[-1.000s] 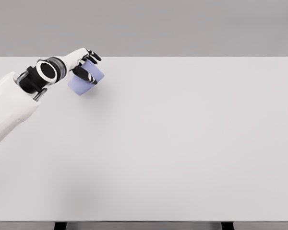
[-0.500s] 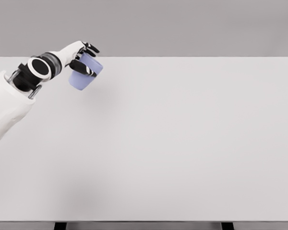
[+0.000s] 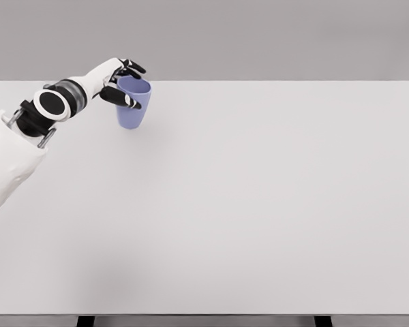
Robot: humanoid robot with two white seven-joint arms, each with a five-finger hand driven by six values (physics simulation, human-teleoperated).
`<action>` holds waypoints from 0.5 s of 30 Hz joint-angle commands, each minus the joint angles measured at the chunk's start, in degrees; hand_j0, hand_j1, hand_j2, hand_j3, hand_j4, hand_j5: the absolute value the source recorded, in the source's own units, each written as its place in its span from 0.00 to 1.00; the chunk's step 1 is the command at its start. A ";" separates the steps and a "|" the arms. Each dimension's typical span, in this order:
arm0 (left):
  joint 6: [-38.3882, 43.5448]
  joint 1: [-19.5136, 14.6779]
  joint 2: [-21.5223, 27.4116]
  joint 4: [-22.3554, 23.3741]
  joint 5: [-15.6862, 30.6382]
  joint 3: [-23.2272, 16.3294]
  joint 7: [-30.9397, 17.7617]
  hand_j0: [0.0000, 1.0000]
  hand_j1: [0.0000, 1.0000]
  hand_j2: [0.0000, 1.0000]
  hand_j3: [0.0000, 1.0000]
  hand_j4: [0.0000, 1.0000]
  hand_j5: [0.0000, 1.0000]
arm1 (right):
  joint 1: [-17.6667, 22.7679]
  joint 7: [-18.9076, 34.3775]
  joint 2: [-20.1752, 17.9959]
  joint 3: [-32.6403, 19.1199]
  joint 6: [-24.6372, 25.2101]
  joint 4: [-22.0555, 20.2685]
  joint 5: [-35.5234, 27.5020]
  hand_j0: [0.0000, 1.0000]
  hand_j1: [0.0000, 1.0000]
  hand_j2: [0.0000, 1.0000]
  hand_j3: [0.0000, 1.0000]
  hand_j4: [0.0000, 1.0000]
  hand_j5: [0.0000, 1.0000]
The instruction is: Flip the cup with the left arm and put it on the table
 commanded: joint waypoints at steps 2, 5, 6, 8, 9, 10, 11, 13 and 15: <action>-0.20 0.09 0.02 -0.26 -0.13 0.31 0.02 0.74 0.74 0.74 0.74 0.74 0.74 | 0.00 0.01 0.00 -0.02 -0.01 0.00 -0.04 1.00 1.00 1.00 1.00 1.00 1.00; -1.25 0.53 -0.07 -0.62 -0.13 0.39 0.28 0.74 0.74 0.74 0.74 0.74 0.74 | 0.00 0.01 0.00 -0.02 -0.01 0.00 -0.04 1.00 1.00 1.00 1.00 1.00 1.00; -2.66 0.97 0.02 -0.62 -0.13 0.48 0.81 0.74 0.74 0.74 0.74 0.74 0.74 | -0.09 0.01 0.00 -0.02 -0.01 0.00 -0.04 1.00 1.00 1.00 1.00 1.00 1.00; -2.93 1.49 0.02 -0.79 -0.21 0.92 0.81 0.74 0.74 0.74 0.74 0.74 0.74 | 0.00 0.01 0.00 -0.02 -0.01 0.00 -0.04 1.00 1.00 1.00 1.00 1.00 1.00; -3.36 1.84 0.02 -0.79 -0.21 1.01 0.81 0.74 0.74 0.74 0.74 0.74 0.74 | 0.00 0.01 0.00 -0.02 -0.01 0.00 -0.04 1.00 1.00 1.00 1.00 1.00 1.00; -4.68 1.93 0.02 -0.79 -0.21 1.10 0.81 0.74 0.74 0.74 0.74 0.74 0.74 | 0.00 0.01 0.00 -0.02 -0.01 0.00 -0.04 1.00 1.00 1.00 1.00 1.00 1.00; -4.77 2.20 0.02 -0.88 -0.21 1.10 0.81 0.74 0.74 0.74 0.74 0.74 0.74 | 0.00 0.01 0.00 -0.02 -0.01 0.00 -0.04 1.00 1.00 1.00 1.00 1.00 1.00; -4.77 2.20 0.02 -1.32 -0.21 1.18 0.90 0.74 0.74 0.74 0.74 0.74 0.74 | 0.00 0.01 0.00 -0.02 -0.01 0.00 -0.04 1.00 1.00 1.00 1.00 1.00 1.00; -4.77 2.20 0.02 -1.58 -0.21 1.18 0.90 0.74 0.74 0.74 0.74 0.74 0.74 | 0.00 0.01 0.00 -0.02 -0.01 0.00 -0.04 1.00 1.00 1.00 1.00 1.00 1.00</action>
